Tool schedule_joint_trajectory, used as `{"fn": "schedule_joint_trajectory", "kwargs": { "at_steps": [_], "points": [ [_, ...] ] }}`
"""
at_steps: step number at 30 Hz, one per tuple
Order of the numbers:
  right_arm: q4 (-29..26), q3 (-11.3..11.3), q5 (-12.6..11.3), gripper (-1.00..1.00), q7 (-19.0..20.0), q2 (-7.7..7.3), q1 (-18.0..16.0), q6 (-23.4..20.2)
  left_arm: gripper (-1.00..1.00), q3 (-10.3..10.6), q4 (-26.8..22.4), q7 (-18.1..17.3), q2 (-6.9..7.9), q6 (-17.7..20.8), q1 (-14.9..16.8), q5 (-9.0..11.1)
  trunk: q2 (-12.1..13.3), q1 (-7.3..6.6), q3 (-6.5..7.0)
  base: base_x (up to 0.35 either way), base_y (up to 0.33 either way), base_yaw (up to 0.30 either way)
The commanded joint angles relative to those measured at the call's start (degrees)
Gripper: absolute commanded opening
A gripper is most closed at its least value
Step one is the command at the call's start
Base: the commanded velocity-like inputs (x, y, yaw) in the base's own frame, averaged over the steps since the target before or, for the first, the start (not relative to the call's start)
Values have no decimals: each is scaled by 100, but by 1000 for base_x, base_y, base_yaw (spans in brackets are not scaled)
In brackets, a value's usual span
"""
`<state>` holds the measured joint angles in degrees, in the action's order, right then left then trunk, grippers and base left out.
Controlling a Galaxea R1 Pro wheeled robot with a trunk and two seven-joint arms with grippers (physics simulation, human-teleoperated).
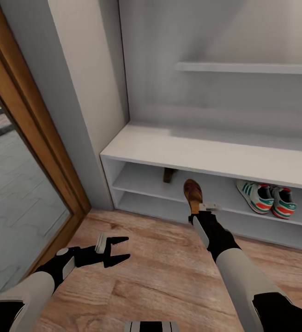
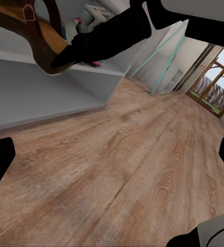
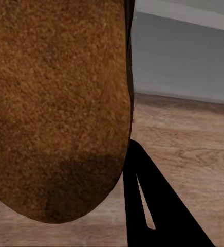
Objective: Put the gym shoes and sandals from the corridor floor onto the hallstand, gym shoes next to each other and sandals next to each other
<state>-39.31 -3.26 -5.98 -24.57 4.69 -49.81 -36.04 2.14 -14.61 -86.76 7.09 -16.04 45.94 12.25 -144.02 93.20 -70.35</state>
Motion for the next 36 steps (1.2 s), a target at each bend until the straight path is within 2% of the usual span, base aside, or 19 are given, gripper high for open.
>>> {"fn": "schedule_joint_trajectory", "kwargs": {
  "at_steps": [1,8,15,23,36],
  "points": [
    [-6,-25,-70,-100,-67,-5,-3,-17,100,23,2,-8,3,-40,3,32,-2,2,-5,346,0,0],
    [-6,-23,-70,-100,-66,-10,-3,-17,100,23,2,-8,3,-40,3,32,-2,2,-5,338,-60,0],
    [-6,-19,-70,-100,-66,-12,-3,-17,100,23,2,-16,3,-40,3,32,-2,2,-5,84,-21,0],
    [-6,-17,-70,-100,-67,-11,-3,-17,100,48,2,-16,-37,-40,3,32,-2,2,-5,294,-1,0],
    [-6,-18,-70,-100,-67,-10,-3,-15,100,58,2,-16,-76,-40,3,32,-2,2,-5,100,0,0]
  ]
}}
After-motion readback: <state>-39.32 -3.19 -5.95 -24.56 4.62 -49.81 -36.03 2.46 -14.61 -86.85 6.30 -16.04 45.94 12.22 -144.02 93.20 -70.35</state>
